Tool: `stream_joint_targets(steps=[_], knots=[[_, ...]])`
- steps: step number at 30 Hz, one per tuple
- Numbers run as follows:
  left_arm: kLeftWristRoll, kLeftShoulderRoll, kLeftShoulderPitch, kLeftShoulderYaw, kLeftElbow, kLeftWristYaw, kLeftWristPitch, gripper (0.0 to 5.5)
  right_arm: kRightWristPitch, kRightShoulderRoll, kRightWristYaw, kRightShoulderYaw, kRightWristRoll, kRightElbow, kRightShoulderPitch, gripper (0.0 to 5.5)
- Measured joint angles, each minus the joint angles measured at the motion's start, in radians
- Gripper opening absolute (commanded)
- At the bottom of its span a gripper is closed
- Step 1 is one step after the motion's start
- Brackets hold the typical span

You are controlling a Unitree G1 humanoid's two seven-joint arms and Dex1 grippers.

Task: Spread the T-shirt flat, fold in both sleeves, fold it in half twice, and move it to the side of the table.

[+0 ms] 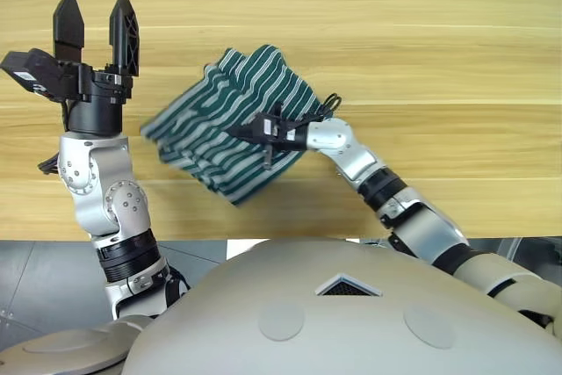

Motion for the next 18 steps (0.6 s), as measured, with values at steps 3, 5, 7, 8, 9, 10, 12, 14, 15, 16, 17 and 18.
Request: stream_joint_targets(steps=[3,5,7,8,9,10,12,14,15,16,17,18], knots=[[0.0,-0.003,-0.001,-0.003,0.0,0.005,-0.003,3.98,-0.23,-0.19,0.114,-0.004,-0.004,0.048,-0.071,0.02],[0.0,-0.013,-0.002,-0.01,0.001,0.006,-0.02,3.98,-0.344,-0.282,0.115,-0.027,-0.052,0.153,-0.171,0.02],[0.004,-0.022,-0.002,-0.025,0.005,0.011,-0.034,3.98,-0.449,-0.328,0.069,-0.065,-0.149,0.275,-0.29,0.02],[0.008,-0.027,-0.004,-0.032,0.006,0.011,-0.037,3.98,-0.491,-0.328,0.054,-0.083,-0.159,0.291,-0.312,0.02],[0.01,-0.028,-0.009,-0.039,0.008,0.011,-0.037,3.98,-0.538,-0.308,0.043,-0.11,-0.123,0.28,-0.325,0.02],[0.011,-0.028,-0.013,-0.044,0.008,0.011,-0.038,3.98,-0.544,-0.293,0.045,-0.133,-0.062,0.234,-0.331,0.02],[0.01,-0.028,-0.009,-0.047,0.006,0.011,-0.041,3.98,-0.477,-0.279,0.059,-0.183,0.103,0.08,-0.306,0.02],[0.009,-0.029,0.001,-0.044,0.005,0.011,-0.047,3.98,-0.371,-0.282,0.041,-0.205,0.16,-0.043,-0.218,0.02],[0.009,-0.032,0.01,-0.044,0.005,0.011,-0.048,3.98,-0.316,-0.283,0.021,-0.204,0.152,-0.087,-0.137,0.02],[0.009,-0.035,0.019,-0.045,0.004,0.012,-0.049,3.98,-0.271,-0.283,-0.01,-0.203,0.131,-0.119,-0.051,0.02],[0.009,-0.036,0.025,-0.046,0.004,0.012,-0.051,3.98,-0.232,-0.285,-0.025,-0.201,0.114,-0.14,0.023,0.02],[0.009,-0.036,0.027,-0.047,0.004,0.012,-0.053,3.98,-0.196,-0.283,-0.029,-0.2,0.117,-0.173,0.073,0.02]])
